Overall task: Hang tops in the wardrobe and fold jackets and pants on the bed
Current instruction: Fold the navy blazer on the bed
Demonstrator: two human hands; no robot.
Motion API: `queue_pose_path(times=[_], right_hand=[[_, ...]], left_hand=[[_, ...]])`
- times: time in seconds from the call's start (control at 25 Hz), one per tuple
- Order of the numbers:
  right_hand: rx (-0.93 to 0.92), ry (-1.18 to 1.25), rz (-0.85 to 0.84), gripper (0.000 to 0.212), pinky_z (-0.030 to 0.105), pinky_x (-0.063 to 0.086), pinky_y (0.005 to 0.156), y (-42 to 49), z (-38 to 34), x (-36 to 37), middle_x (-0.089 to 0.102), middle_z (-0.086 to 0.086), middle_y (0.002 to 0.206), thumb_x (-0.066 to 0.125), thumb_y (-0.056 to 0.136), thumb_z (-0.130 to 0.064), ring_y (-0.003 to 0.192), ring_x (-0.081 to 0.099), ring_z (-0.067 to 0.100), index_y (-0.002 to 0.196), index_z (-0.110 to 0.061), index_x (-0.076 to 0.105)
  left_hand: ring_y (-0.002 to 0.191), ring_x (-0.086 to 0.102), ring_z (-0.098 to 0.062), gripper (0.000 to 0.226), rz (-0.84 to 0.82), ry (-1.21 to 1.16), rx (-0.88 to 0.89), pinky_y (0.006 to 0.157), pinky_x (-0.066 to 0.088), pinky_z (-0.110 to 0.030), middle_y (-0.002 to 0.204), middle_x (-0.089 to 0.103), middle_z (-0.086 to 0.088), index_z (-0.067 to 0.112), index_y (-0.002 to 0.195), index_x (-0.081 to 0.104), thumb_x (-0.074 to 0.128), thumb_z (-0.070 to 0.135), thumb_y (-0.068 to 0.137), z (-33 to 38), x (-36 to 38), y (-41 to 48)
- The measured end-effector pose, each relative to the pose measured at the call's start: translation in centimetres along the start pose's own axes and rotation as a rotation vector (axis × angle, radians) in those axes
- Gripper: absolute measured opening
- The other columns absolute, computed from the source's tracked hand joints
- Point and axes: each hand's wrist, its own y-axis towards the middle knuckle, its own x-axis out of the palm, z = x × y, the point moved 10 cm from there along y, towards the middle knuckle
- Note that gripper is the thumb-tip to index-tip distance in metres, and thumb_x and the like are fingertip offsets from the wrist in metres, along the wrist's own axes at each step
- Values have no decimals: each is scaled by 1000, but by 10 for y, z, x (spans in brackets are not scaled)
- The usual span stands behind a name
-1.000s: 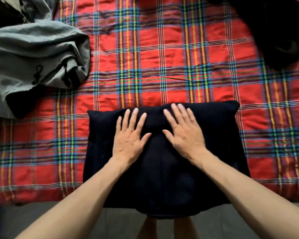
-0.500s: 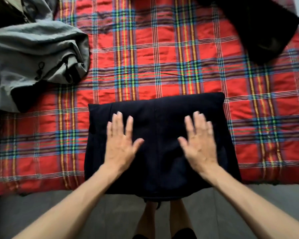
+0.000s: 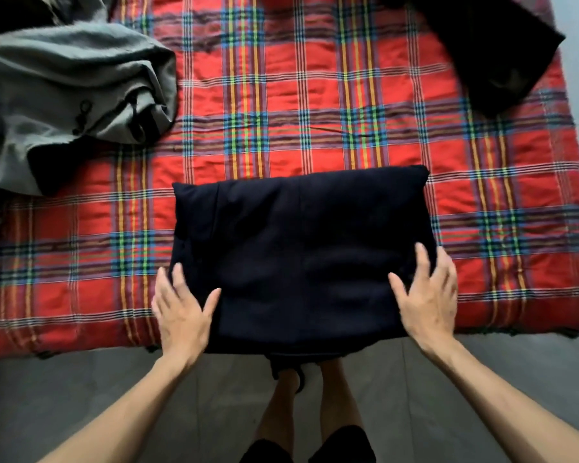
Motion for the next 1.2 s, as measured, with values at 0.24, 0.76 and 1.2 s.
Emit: queue_pose_path(times=[0.24,0.76,1.2], right_hand=[[444,440,-284,54,42,47,90,37,27,1,67,16,117,75,79,-42,111,60,37,121,-13,58],[-367,176,-521,22,31,40,77,23,-255,-264,62,14,120,65,85,-19,110,57,30,102,-11,53],[-1346,-135,-502,27,39,50,81,-187,-590,-417,61,20,114,67,84,-30,104,59,36,96,-13,50]], left_hand=[[112,59,-41,62,-287,-349,-374,89,46,-44,119,65,-21,8,122,53,67,55,83,-36,-11,28],[106,58,-32,34,-301,-517,139,64,27,-27,107,62,-22,-3,103,59,74,23,85,119,-333,25],[75,49,-18,33,182,-626,-302,59,34,-31,77,51,-3,12,72,46,76,24,81,-95,-568,-117]])
